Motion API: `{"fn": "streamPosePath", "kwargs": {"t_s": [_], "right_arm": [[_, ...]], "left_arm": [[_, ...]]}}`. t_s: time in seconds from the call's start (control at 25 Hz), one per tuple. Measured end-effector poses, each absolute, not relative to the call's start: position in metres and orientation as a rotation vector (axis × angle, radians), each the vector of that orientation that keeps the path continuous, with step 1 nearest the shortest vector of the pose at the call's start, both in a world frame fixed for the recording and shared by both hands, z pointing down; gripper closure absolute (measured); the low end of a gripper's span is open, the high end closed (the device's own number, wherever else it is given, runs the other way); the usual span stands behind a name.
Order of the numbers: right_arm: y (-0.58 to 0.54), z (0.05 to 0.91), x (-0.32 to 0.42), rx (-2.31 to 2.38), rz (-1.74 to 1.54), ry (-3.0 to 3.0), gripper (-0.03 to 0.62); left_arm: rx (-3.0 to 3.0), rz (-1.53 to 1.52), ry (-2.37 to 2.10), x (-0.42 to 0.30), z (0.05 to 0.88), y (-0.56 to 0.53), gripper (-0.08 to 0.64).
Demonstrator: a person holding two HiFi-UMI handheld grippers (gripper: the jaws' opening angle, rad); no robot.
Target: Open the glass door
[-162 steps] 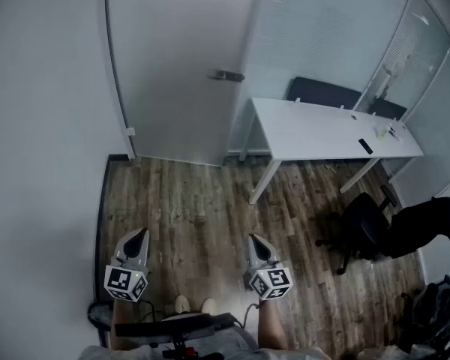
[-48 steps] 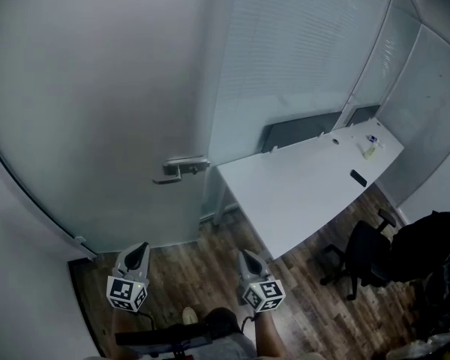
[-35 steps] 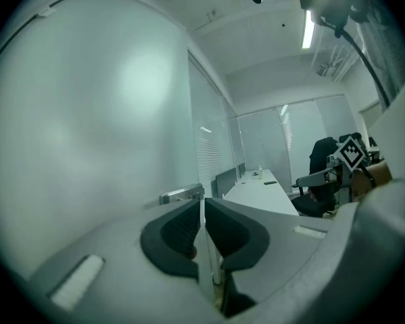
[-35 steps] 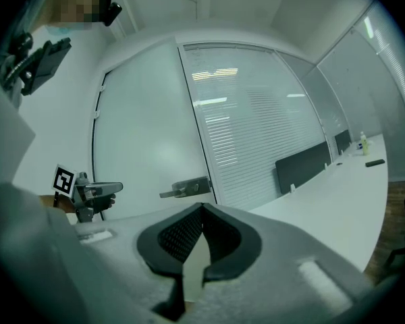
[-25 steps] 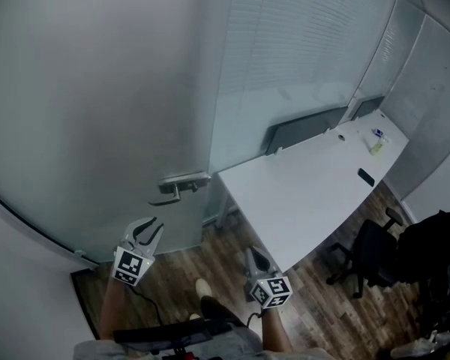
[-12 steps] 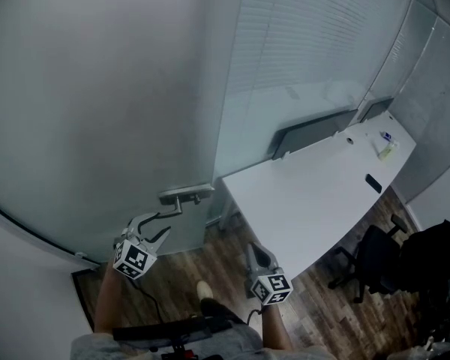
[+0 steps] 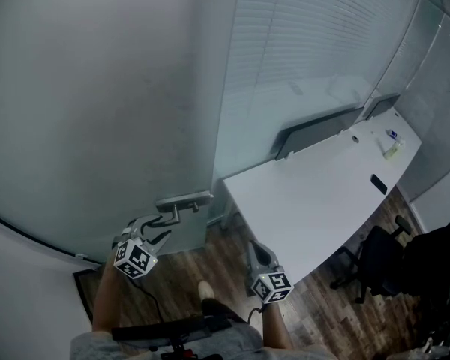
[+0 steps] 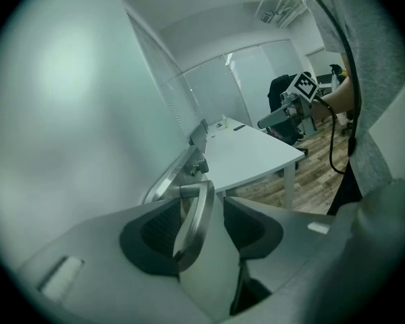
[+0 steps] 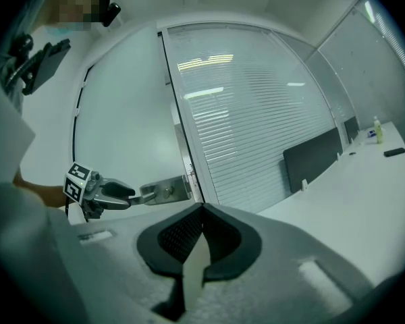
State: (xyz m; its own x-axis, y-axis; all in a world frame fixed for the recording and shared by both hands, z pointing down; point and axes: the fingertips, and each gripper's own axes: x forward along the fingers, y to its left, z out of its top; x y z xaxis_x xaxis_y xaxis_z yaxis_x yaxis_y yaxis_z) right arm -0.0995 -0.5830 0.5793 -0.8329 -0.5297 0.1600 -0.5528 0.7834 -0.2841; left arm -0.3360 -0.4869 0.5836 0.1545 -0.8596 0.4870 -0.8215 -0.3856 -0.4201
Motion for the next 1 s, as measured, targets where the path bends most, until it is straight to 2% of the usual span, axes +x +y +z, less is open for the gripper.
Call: {"fn": "streamPosePath", "kwargs": {"t_s": [0.16, 0.24, 0.52, 1.0], "right_arm": [[-0.593, 0.586, -0.104, 0.878, 0.519, -2.888, 0.591], [-0.598, 0.588, -0.106, 0.871, 0.532, -2.888, 0.591], [-0.61, 0.596, -0.115, 0.834, 0.557, -2.89, 0.591], [-0.637, 0.606, -0.114, 0.85, 0.597, -2.877, 0.591]], "left_arm": [[-2.351, -1.112, 1.678, -0.339, 0.591, -0.492, 0.355], [-2.361, -1.137, 1.661, -0.339, 0.592, -0.49, 0.377], [-2.293, -1.392, 1.508, -0.34, 0.603, -0.494, 0.374], [-2.337, -1.499, 1.401, -0.334, 0.618, -0.511, 0.385]]}}
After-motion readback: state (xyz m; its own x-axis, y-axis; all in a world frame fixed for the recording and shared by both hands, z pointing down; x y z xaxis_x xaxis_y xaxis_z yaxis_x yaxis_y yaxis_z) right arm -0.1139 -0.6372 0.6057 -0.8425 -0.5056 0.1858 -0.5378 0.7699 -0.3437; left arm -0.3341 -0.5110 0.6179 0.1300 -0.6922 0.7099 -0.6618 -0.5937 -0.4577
